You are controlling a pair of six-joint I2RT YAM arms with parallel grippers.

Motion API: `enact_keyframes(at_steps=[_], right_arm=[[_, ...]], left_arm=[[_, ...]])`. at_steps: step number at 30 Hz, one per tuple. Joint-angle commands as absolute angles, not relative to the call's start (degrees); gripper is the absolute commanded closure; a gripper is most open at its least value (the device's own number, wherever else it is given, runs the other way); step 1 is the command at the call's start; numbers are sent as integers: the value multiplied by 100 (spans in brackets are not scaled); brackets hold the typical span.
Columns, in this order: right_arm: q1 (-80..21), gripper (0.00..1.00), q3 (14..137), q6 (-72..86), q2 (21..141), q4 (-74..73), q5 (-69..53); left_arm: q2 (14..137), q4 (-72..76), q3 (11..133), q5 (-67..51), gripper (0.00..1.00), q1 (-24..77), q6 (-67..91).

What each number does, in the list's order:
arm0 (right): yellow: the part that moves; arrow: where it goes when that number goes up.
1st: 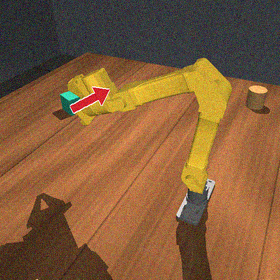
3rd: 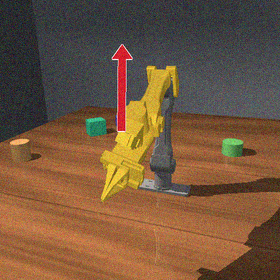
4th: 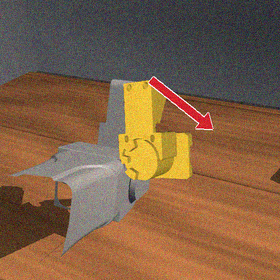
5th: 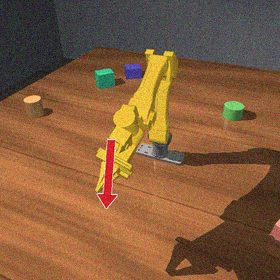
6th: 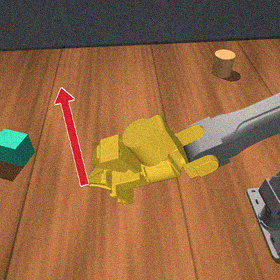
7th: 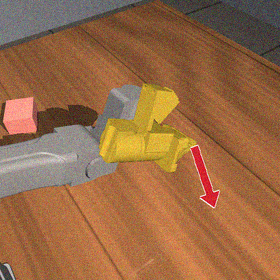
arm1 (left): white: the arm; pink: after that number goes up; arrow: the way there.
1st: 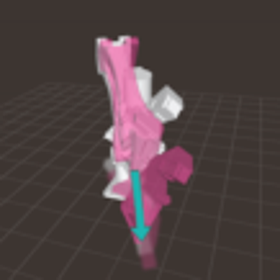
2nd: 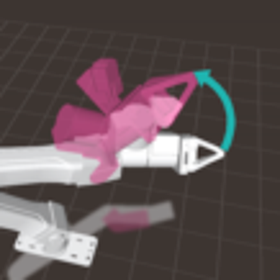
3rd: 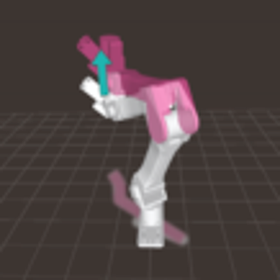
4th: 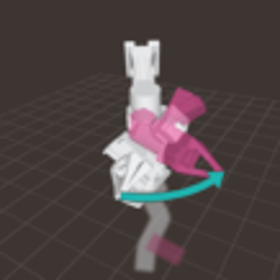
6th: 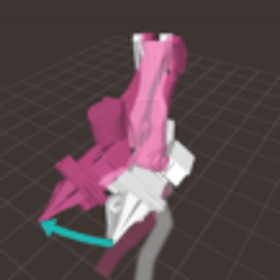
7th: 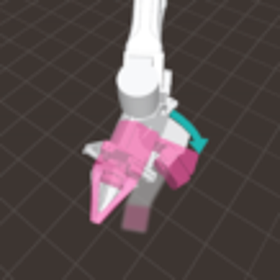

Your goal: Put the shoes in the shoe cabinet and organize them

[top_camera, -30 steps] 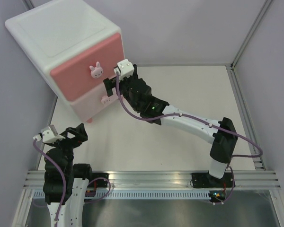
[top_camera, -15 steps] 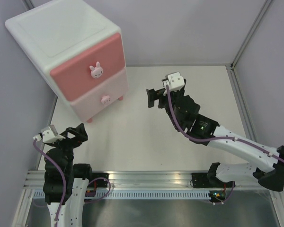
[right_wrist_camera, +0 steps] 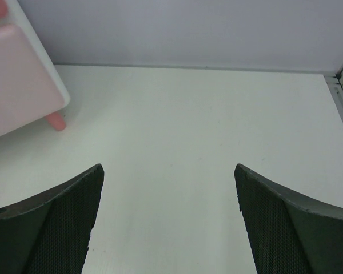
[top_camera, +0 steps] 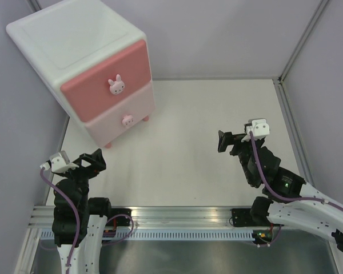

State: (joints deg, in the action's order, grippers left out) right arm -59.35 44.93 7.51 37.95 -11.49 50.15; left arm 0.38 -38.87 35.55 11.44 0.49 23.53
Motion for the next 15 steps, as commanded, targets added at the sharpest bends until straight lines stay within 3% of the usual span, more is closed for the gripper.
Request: enact_keyframes(at_steps=[1,15], right_arm=[[-5915,2,4210,1072,3437,-1512,5379],[-5915,2,3568,914,2927,-1248,5932]], left_arm=[[-475,-3762,3639,1143,5,79,2153],[-475,-3753,3621,1142,5,105,2162]])
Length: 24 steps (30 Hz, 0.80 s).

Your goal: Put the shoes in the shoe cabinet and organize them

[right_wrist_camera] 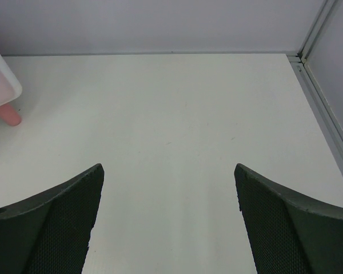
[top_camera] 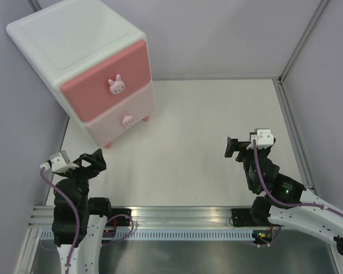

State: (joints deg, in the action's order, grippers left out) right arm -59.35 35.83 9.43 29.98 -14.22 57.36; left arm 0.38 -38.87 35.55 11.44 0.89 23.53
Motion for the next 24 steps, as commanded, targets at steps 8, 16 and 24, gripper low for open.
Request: enact_keyframes(at_steps=[8,16,24], right_arm=[[-5915,2,3612,1002,2786,-1459,5976],[-5915,2,3560,984,2549,-1468,5959],[-5924,2,3551,1019,2522,-1468,5959]], left_arm=[[-483,-3753,3621,1151,5,132,2171],[-475,-3753,3621,1151,5,141,2180],[-483,-3762,3621,1160,5,141,2180]])
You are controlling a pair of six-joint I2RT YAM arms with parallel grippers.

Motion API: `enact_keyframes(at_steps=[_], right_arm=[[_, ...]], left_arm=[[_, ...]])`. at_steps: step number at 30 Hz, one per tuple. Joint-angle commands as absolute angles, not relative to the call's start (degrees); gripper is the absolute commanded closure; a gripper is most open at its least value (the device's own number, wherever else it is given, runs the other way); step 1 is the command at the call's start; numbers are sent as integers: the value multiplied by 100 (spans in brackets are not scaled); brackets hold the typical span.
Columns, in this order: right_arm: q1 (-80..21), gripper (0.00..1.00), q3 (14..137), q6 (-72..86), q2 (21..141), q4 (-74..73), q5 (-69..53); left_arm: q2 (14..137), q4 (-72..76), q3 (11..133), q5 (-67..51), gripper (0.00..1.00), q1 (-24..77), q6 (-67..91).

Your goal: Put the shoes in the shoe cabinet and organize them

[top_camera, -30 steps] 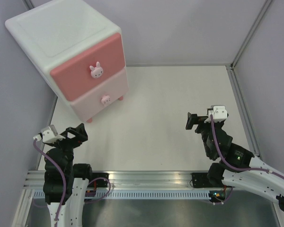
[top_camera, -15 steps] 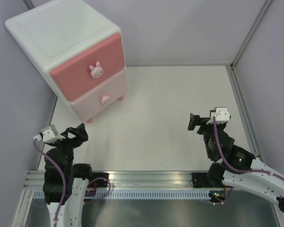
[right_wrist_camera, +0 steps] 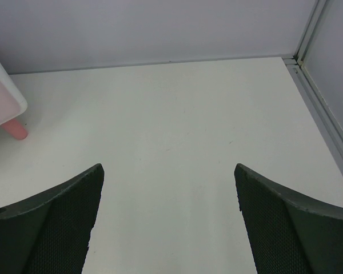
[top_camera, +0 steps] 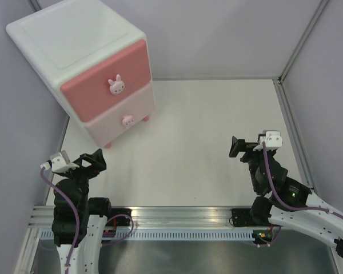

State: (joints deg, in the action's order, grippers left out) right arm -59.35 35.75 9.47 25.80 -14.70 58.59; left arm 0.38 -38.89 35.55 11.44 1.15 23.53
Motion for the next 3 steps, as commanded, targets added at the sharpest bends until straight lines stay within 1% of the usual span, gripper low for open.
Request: enact_keyframes(at_steps=[1,3], right_arm=[[-5915,2,3559,1011,2514,-1459,5950],[-5915,2,3551,985,2461,-1459,5959]], left_arm=[[-483,-3753,3621,1160,5,141,2180],[-475,-3762,3621,1169,5,141,2180]])
